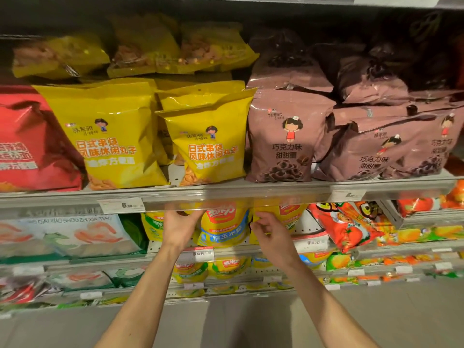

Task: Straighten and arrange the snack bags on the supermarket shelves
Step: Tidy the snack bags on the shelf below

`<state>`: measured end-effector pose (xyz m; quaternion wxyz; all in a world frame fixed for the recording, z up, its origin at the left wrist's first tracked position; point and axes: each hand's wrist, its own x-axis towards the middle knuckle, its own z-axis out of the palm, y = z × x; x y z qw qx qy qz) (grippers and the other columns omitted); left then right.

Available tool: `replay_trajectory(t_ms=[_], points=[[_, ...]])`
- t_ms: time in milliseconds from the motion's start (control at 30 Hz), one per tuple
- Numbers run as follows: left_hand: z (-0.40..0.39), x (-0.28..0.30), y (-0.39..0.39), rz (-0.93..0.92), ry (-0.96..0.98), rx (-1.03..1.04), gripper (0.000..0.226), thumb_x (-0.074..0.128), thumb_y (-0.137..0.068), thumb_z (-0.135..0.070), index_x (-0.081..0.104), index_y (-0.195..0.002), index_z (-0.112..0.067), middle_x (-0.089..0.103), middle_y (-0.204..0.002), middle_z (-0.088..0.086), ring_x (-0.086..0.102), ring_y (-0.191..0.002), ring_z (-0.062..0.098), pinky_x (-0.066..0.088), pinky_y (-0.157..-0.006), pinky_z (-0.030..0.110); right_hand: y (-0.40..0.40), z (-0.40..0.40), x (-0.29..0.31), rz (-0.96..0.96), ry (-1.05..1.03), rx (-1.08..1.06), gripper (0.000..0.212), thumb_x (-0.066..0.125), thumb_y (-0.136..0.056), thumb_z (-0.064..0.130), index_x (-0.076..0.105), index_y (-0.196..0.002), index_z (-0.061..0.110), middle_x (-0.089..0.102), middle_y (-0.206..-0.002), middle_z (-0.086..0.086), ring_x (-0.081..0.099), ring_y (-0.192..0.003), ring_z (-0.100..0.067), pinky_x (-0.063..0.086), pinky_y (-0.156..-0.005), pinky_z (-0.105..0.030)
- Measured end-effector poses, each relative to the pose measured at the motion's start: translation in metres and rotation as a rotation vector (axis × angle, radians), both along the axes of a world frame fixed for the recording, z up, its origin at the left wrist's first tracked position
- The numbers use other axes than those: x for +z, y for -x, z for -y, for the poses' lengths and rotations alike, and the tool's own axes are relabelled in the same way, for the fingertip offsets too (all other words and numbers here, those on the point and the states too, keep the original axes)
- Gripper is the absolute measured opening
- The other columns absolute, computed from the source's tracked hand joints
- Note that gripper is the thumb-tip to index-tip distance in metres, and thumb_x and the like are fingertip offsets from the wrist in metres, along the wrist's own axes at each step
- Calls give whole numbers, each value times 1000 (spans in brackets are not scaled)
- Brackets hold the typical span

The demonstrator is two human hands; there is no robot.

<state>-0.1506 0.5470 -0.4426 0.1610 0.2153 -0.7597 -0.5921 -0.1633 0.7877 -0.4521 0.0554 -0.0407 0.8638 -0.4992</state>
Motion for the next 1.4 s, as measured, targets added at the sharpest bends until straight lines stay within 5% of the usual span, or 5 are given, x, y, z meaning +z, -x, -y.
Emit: replay_trajectory(t_ms=[233, 467, 667, 1067, 1400], points=[[10, 8, -10, 23, -44, -213, 31, 90, -73, -37, 78, -92, -15, 80, -85, -3, 76, -76, 12, 55, -63, 18, 2, 17, 7, 27, -24, 71, 50, 61, -101, 35, 49, -147, 20, 65, -115, 13, 64, -99, -2, 55, -94, -37], [34, -5, -34, 85, -127, -243, 51, 86, -77, -39, 74, -95, 8, 76, -93, 25, 72, -79, 34, 57, -81, 58, -3, 33, 5, 107, -12, 121, 70, 64, -95, 53, 37, -154, 26, 55, -138, 13, 54, -132, -13, 46, -104, -32], [40, -1, -46, 33, -191, -292, 21, 85, -74, -36, 81, -95, -33, 81, -98, -5, 77, -92, 12, 58, -71, 17, 0, 43, 3, 156, 34, 157, 104, 72, -77, 70, 17, -160, 39, 36, -161, 9, 36, -147, -14, 37, -117, -41], [56, -6, -64, 17, -352, -291, 33, 86, -72, -21, 79, -104, -24, 80, -106, 4, 77, -98, 21, 60, -74, 23, 5, 49, 6, 118, 69, 217, 89, 65, -56, 94, 66, -113, 26, 64, -124, 6, 59, -120, -14, 47, -106, -46], [60, -12, -78, 74, -356, -322, 42, 88, -67, -20, 79, -107, -9, 79, -107, 6, 76, -101, 21, 62, -86, 29, -4, 38, 11, 205, 80, 274, 28, 86, -79, 42, 74, -101, 32, 76, -96, 25, 68, -91, 9, 50, -79, -14]])
